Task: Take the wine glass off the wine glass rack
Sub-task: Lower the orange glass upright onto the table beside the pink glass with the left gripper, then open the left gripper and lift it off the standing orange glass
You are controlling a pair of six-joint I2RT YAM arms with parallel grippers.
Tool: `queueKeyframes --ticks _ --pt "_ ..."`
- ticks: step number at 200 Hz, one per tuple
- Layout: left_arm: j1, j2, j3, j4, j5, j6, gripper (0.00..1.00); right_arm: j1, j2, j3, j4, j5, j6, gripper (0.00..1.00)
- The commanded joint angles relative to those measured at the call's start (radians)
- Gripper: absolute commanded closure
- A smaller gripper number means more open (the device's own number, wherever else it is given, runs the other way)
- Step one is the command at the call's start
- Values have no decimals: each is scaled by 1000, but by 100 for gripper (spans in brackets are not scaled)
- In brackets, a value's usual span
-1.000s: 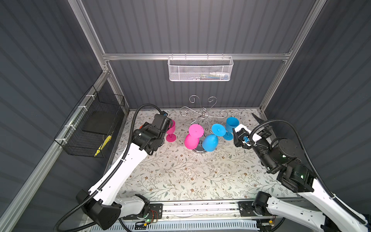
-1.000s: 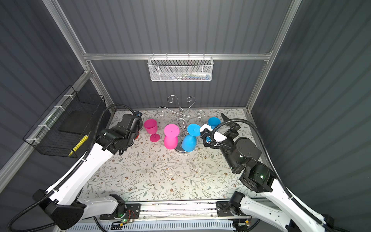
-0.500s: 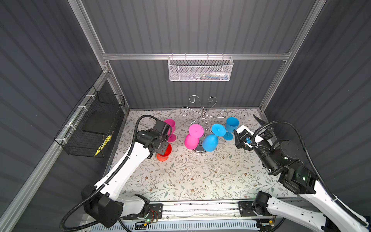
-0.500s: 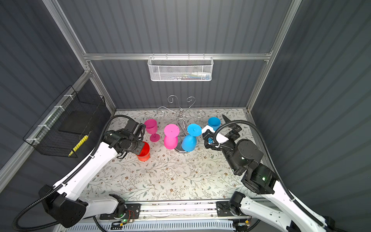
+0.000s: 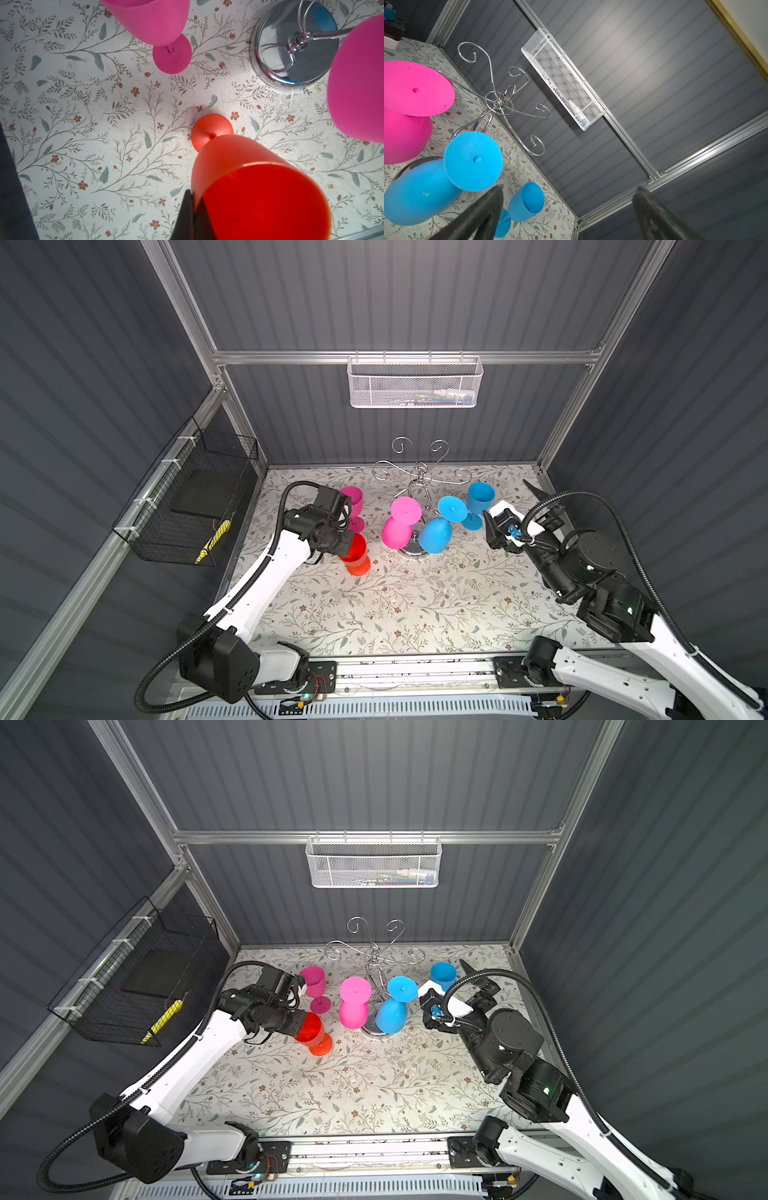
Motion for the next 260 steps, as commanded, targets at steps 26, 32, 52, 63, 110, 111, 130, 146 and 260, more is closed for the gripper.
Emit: queueKeyframes --ticks 26,32,52,63,110,111,130,146,260 --pt "42 48 15 5 58 31 100 7 -14 -4 -11 1 28 1" --pt "43 54 19 3 58 33 100 7 -13 -6 -11 2 29 1" --pt "43 73 31 -12 57 46 100 7 -9 -4 -8 -1 31 1" --pt "45 83 37 -18 55 54 100 7 -5 -4 -8 -3 31 1" --pt "49 111 51 -29 59 66 100 7 5 -1 -6 -6 31 1" --pt "49 111 52 -29 59 66 100 7 5 -1 -6 -6 31 1" --pt "51 116 56 -30 50 66 100 7 3 -3 -8 -6 33 1" --pt "51 112 58 -26 37 62 94 7 2 -5 -9 -4 34 1" --pt "54 62 97 6 31 3 68 7 -18 -10 -19 1 43 1"
